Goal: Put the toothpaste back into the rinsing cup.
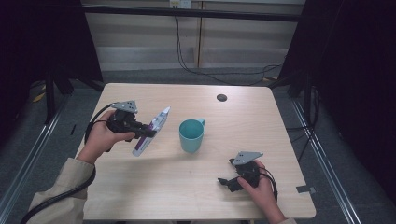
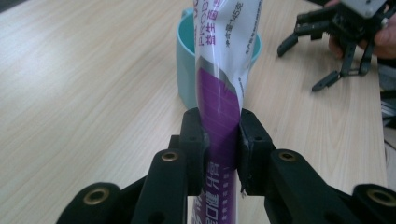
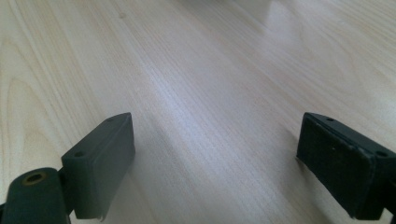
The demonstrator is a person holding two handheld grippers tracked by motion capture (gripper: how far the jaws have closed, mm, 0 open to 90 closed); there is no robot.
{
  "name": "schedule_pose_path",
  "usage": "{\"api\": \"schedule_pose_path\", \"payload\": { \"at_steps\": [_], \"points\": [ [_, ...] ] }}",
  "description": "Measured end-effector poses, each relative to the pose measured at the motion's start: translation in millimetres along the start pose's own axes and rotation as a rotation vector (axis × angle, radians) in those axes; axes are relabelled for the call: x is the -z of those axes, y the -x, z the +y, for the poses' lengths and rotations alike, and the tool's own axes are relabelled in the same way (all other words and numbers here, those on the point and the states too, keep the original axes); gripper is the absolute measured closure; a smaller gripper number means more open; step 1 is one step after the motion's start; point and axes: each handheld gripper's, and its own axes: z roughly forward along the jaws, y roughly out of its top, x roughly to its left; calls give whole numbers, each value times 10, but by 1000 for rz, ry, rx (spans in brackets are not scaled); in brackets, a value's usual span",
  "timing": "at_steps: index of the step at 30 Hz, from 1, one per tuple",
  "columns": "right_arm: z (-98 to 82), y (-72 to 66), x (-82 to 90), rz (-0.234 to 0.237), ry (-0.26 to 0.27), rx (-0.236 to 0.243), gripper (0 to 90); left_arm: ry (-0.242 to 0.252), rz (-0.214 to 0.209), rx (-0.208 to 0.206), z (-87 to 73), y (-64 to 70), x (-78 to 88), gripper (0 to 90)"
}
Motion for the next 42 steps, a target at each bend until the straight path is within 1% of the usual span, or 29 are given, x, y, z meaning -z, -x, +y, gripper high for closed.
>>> {"api": "schedule_pose_path", "payload": {
  "at_steps": [1, 2, 3, 5, 6, 8, 9, 11, 12, 13, 14, 17, 19, 21, 23, 25, 30, 31, 32, 33, 34, 42],
  "points": [
    [0, 1, 0, 1, -1, 2, 107, 29, 1, 17, 2, -1, 4, 753],
    [0, 1, 0, 1, -1, 2, 107, 44, -2, 27, 1, -2, 4, 753],
    [0, 1, 0, 1, -1, 2, 107, 44, -2, 27, 1, -2, 4, 753],
    [-1, 1, 0, 0, 0, 2, 107, 76, -5, 35, -1, -7, -3, 753],
    [-1, 1, 0, 0, 0, 2, 107, 76, -5, 35, -1, -7, -3, 753],
    [0, 0, 0, 0, 0, 0, 107, 95, -7, 46, -2, -5, -13, 753],
    [0, 1, 0, 0, 0, 2, 107, 103, -3, 43, -1, -6, -16, 753],
    [0, 1, 0, 1, 0, 2, 107, 113, 0, 61, 3, -1, -27, 754],
    [0, 0, 0, 0, 0, 1, 107, 120, 2, 61, 4, -3, -32, 754],
    [0, 0, 0, 0, 0, 0, 107, 124, -2, 65, 8, -2, -38, 754],
    [0, 0, 0, 0, 0, 0, 107, 139, -2, 73, 12, -1, -45, 754],
    [0, 1, 0, 1, -1, 2, 108, 152, -7, 74, 24, 2, -49, 754],
    [0, 0, 0, 1, -1, 2, 107, 172, -14, 85, 37, 9, -55, 754],
    [0, 1, 0, 1, -1, 2, 107, 185, -8, 80, 52, 13, -60, 754],
    [0, 1, 0, 1, -1, 2, 107, 214, -10, 76, 79, 30, -68, 755],
    [0, 1, 0, 1, -1, 2, 107, 220, -10, 77, 91, 38, -70, 754],
    [0, 0, 0, 0, 0, 1, 107, 273, 8, 79, 160, 60, -90, 755],
    [0, 0, 0, 0, 0, 1, 107, 273, 8, 79, 160, 60, -90, 754],
    [0, 0, 0, 1, -1, 1, 107, 293, 6, 78, 185, 58, -95, 755],
    [0, 0, 0, 1, -1, 1, 107, 293, 6, 78, 185, 58, -95, 755],
    [0, 0, 0, 1, -1, 1, 107, 311, 9, 80, 210, 64, -105, 755],
    [0, 0, 0, 1, -1, 2, 107, 328, 30, 75, 306, 97, -135, 755]
  ]
}}
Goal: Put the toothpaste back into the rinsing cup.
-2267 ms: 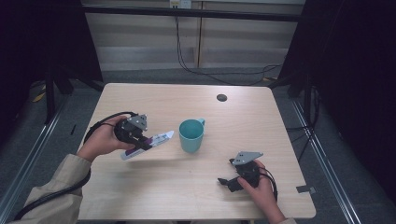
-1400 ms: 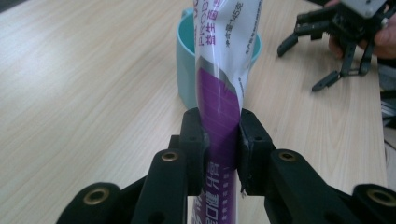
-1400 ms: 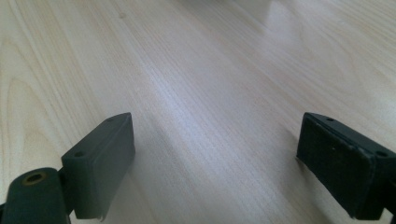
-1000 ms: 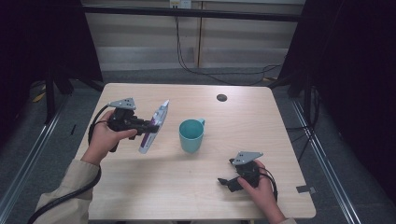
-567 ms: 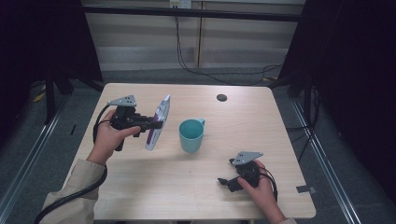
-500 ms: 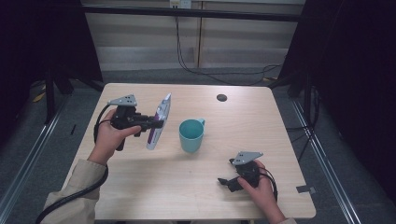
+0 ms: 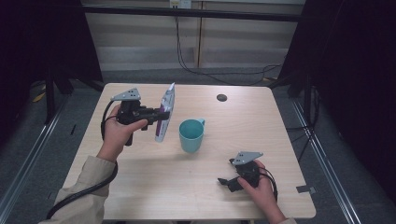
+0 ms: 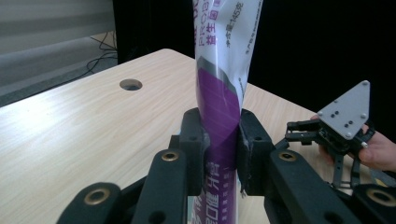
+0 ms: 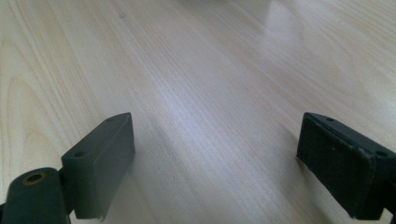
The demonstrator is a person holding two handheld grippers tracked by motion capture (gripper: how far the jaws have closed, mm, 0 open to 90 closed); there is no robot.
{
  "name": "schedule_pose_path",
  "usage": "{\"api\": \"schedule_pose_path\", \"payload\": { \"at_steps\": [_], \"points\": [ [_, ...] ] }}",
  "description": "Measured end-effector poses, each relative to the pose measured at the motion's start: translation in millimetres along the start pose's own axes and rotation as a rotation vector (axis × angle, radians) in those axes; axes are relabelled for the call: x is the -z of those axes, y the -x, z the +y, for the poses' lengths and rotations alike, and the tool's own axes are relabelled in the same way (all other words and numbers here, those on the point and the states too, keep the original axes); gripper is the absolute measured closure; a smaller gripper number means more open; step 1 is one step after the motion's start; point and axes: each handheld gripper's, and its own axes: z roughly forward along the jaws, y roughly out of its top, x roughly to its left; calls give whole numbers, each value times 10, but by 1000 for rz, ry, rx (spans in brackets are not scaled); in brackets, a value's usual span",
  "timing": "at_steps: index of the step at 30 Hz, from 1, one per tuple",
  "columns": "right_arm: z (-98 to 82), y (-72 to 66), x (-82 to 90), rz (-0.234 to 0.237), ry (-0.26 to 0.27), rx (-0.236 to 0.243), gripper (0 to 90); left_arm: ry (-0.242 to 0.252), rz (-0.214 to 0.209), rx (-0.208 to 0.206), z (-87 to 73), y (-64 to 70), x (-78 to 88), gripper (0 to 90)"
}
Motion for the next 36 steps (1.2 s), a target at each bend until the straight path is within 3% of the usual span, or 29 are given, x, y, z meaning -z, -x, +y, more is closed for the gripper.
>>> {"api": "schedule_pose_path", "payload": {
  "at_steps": [21, 36],
  "points": [
    [0, 0, -1, -1, 1, 1, 107, 41, 6, -30, 180, 78, -214, 755],
    [0, 0, -1, -1, 0, 1, 107, 73, -2, -29, 259, 154, -432, 755]
  ]
}}
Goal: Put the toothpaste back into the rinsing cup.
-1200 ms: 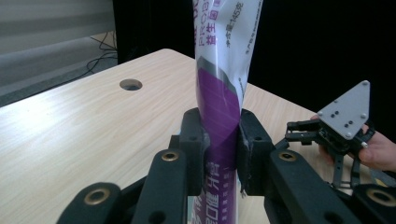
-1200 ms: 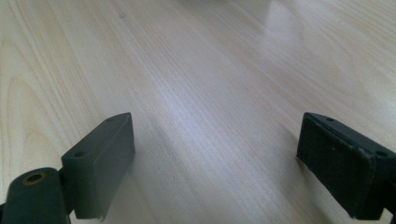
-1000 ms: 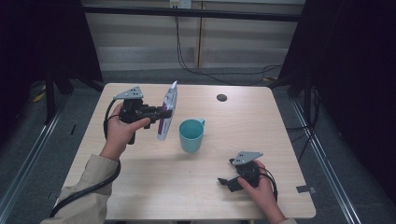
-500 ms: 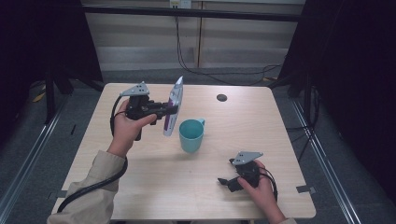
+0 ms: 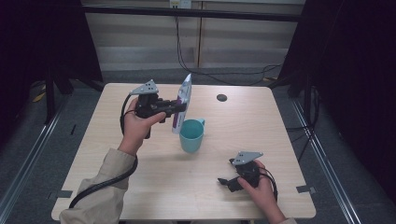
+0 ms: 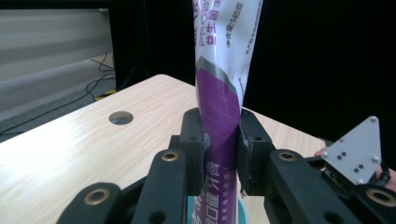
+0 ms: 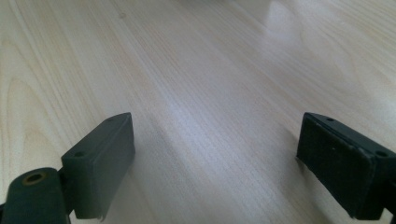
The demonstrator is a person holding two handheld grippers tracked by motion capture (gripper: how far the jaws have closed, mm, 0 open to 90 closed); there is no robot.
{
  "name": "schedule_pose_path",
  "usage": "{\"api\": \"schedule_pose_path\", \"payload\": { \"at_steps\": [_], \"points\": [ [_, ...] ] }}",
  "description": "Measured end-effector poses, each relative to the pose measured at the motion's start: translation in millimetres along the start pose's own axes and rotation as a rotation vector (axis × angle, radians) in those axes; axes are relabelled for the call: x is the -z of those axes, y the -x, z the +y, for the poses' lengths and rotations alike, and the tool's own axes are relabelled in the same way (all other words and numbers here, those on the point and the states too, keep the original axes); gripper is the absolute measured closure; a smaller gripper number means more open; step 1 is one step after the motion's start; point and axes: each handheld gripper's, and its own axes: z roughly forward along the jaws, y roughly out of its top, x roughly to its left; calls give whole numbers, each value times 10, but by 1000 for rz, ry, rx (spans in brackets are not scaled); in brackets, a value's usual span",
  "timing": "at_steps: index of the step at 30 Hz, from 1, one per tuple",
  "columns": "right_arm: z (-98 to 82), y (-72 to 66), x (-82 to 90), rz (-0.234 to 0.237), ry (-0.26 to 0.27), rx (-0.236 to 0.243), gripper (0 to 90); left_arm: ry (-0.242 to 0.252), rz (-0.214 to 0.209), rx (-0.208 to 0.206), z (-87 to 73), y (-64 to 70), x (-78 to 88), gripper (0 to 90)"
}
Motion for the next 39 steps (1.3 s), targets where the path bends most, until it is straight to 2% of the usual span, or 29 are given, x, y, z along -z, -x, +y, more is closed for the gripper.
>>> {"api": "schedule_pose_path", "payload": {
  "at_steps": [15, 21, 26, 31, 39],
  "points": [
    [0, 0, 0, -2, 0, 1, 107, 8, 15, -13, 13, 33, -195, 755],
    [0, 1, 0, -1, 0, 1, 107, 10, 25, -8, -36, 23, -261, 755],
    [0, 0, 0, -2, 0, 1, 107, 10, 46, -21, -64, 17, -306, 755],
    [0, 0, 0, -2, 0, 1, 107, 15, 49, -32, -90, 13, -367, 754],
    [0, 0, 0, -1, 0, 1, 107, 17, 47, -25, -142, 0, -442, 754]
  ]
}}
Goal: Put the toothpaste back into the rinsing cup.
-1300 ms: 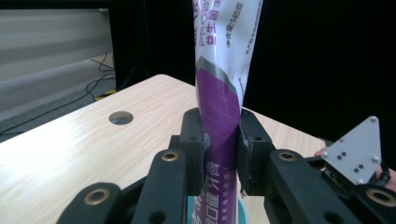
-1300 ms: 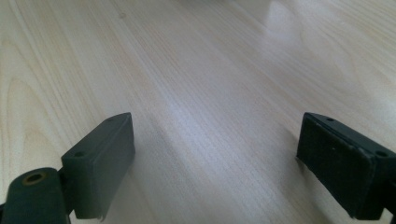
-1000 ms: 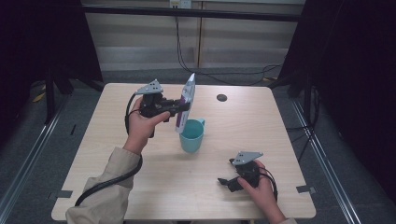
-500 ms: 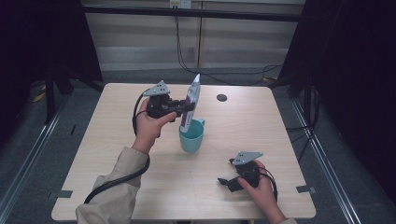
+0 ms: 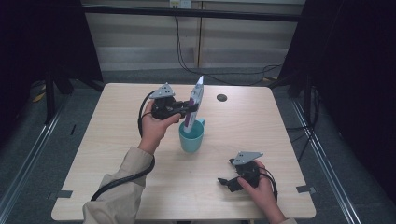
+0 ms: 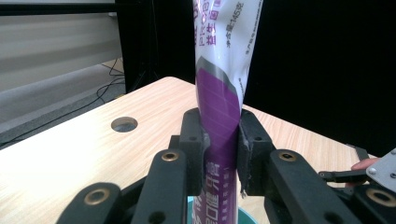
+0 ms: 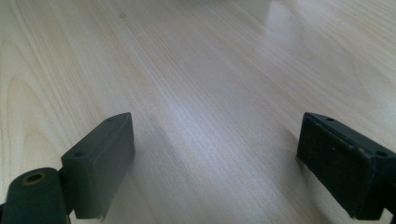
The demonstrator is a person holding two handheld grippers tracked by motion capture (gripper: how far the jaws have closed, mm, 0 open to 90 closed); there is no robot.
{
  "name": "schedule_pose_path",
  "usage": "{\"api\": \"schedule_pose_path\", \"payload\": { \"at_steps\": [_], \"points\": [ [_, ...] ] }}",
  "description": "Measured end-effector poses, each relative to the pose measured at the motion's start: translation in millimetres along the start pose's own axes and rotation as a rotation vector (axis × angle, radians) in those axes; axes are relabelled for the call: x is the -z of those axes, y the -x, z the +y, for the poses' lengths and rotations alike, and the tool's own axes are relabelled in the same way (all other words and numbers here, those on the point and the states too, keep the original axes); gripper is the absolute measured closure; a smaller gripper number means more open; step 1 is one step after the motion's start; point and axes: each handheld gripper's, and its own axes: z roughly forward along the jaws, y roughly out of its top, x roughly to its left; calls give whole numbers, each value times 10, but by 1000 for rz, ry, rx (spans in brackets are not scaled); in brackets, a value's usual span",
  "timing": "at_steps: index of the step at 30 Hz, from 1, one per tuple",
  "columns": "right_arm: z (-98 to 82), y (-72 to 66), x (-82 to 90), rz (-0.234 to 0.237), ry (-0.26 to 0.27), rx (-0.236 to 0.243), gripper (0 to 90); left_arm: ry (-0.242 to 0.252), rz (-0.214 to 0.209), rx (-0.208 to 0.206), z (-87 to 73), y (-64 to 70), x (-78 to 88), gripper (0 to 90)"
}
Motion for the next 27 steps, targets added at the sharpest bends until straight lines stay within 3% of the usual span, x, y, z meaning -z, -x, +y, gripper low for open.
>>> {"api": "schedule_pose_path", "payload": {
  "at_steps": [27],
  "points": [
    [2, -1, -1, 2, -1, 0, 107, -57, 36, 3, -266, 24, -62, 753]
  ]
}}
